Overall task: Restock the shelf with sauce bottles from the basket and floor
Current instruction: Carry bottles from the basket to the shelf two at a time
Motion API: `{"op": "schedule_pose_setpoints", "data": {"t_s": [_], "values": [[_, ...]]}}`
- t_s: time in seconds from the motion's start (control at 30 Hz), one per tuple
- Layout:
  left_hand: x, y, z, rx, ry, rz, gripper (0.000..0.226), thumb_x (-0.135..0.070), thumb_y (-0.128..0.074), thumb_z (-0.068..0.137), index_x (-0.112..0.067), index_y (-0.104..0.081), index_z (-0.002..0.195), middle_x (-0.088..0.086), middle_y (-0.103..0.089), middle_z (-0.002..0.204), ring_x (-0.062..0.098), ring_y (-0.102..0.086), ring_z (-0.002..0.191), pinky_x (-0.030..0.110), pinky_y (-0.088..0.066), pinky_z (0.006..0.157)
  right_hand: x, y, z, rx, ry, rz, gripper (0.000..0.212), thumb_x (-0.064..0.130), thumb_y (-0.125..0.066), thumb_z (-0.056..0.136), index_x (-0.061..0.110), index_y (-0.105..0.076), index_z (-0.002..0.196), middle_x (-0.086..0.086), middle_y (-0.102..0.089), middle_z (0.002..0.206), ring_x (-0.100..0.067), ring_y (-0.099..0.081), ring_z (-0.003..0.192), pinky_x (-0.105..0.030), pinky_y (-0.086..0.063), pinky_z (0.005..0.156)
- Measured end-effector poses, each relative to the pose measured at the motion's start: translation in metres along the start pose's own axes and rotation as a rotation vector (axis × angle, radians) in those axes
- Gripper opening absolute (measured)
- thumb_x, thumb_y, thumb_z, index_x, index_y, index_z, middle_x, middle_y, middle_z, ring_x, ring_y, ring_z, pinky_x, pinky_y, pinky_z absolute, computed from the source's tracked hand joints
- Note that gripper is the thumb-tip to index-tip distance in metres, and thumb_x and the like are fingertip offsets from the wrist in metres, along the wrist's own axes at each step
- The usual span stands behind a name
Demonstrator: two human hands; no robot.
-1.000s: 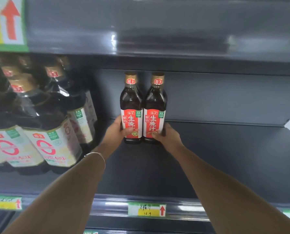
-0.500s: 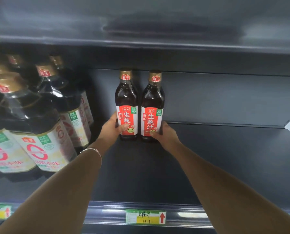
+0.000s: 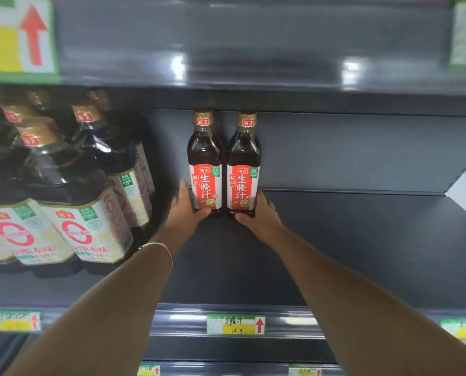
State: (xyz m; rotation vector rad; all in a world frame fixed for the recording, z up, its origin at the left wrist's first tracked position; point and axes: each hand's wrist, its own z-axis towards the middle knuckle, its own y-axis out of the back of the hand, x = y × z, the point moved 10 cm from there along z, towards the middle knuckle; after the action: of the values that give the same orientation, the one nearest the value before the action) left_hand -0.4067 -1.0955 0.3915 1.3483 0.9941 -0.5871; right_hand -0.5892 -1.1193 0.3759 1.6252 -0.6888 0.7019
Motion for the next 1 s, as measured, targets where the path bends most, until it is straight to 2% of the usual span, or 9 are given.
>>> {"op": "schedule_pose_setpoints", "data": {"t_s": [0.1, 0.2, 0.33, 0.43, 0.53, 0.67, 0.77, 0.87, 1.0], "values": [[-0.001, 0.019, -0.027, -0.111, 0.017, 0.120, 0.054, -0.015, -0.058, 0.090, -0.008, -0.035, 0.137, 0.021, -0.040, 0.138, 0.035, -0.039, 0.130, 0.040, -0.034, 0.104, 0.006, 0.009, -0.022, -0.055, -0.034, -0.125, 0.063, 0.033, -0.060, 0.090, 0.020, -0.030, 0.144, -0.011, -0.040, 0.139, -0.031, -0.045, 0.127, -0.044, -0.043, 0.101], [-0.015, 0.026, -0.055, -0.052, -0.131, 0.381, 0.026, -0.016, -0.052, 0.090, -0.004, -0.056, 0.113, 0.019, -0.057, 0.119, 0.035, -0.050, 0.119, 0.039, -0.042, 0.097, 0.029, 0.017, -0.058, -0.096, 0.011, -0.325, 0.054, 0.031, -0.053, 0.093, 0.018, -0.034, 0.143, -0.012, -0.042, 0.136, -0.035, -0.048, 0.124, -0.044, -0.045, 0.096], [-0.020, 0.035, -0.111, 0.106, -0.255, 0.782, 0.021, -0.022, -0.042, 0.093, -0.011, -0.054, 0.107, 0.015, -0.062, 0.110, 0.035, -0.060, 0.105, 0.041, -0.047, 0.083, 0.063, 0.008, -0.113, -0.012, 0.077, -0.568, 0.032, 0.027, -0.047, 0.095, 0.014, -0.051, 0.124, -0.013, -0.053, 0.127, -0.035, -0.051, 0.118, -0.038, -0.046, 0.089], [-0.007, 0.062, -0.150, 0.100, -0.277, 0.966, 0.024, -0.022, -0.040, 0.095, -0.010, -0.052, 0.112, 0.014, -0.063, 0.113, 0.036, -0.060, 0.106, 0.043, -0.049, 0.081, 0.092, -0.016, -0.154, 0.097, 0.191, -0.765, 0.025, 0.021, -0.044, 0.094, 0.015, -0.056, 0.115, -0.011, -0.056, 0.124, -0.033, -0.052, 0.115, -0.038, -0.045, 0.087], [0.020, 0.105, -0.193, 0.075, -0.184, 1.023, 0.022, -0.017, -0.040, 0.095, -0.012, -0.051, 0.114, 0.013, -0.060, 0.117, 0.035, -0.058, 0.110, 0.042, -0.048, 0.081, 0.114, -0.051, -0.195, 0.190, 0.279, -0.848, 0.024, 0.020, -0.043, 0.094, 0.016, -0.057, 0.113, -0.012, -0.056, 0.124, -0.032, -0.052, 0.115, -0.035, -0.043, 0.085], [0.068, 0.163, -0.284, 0.021, 0.007, 1.014, 0.025, -0.020, -0.041, 0.095, -0.016, -0.050, 0.119, 0.011, -0.058, 0.119, 0.034, -0.058, 0.110, 0.039, -0.047, 0.084, 0.136, -0.106, -0.267, 0.265, 0.419, -0.835, 0.025, 0.021, -0.045, 0.094, 0.018, -0.056, 0.116, -0.012, -0.056, 0.127, -0.033, -0.053, 0.116, -0.034, -0.043, 0.084], [0.101, 0.193, -0.346, -0.026, 0.162, 0.924, 0.025, -0.016, -0.041, 0.093, -0.016, -0.051, 0.116, 0.012, -0.058, 0.119, 0.035, -0.058, 0.109, 0.039, -0.046, 0.086, 0.139, -0.141, -0.313, 0.312, 0.479, -0.819, 0.027, 0.027, -0.046, 0.095, 0.019, -0.057, 0.118, -0.012, -0.057, 0.128, -0.033, -0.054, 0.117, -0.036, -0.045, 0.088], [0.151, 0.230, -0.434, -0.041, 0.305, 0.889, 0.027, -0.024, -0.041, 0.095, -0.021, -0.050, 0.120, 0.006, -0.057, 0.124, 0.031, -0.057, 0.112, 0.037, -0.046, 0.089, 0.147, -0.198, -0.379, 0.427, 0.578, -0.835, 0.027, 0.028, -0.045, 0.095, 0.021, -0.057, 0.118, -0.010, -0.058, 0.125, -0.031, -0.056, 0.115, -0.035, -0.045, 0.090], [0.226, 0.294, -0.547, -0.125, 0.490, 0.854, 0.026, -0.029, -0.043, 0.095, -0.019, -0.051, 0.117, 0.008, -0.059, 0.121, 0.032, -0.059, 0.109, 0.036, -0.047, 0.084, 0.170, -0.288, -0.467, 0.587, 0.739, -0.871, 0.027, 0.025, -0.044, 0.097, 0.014, -0.054, 0.119, -0.015, -0.059, 0.120, -0.033, -0.057, 0.109, -0.038, -0.048, 0.086]]}}
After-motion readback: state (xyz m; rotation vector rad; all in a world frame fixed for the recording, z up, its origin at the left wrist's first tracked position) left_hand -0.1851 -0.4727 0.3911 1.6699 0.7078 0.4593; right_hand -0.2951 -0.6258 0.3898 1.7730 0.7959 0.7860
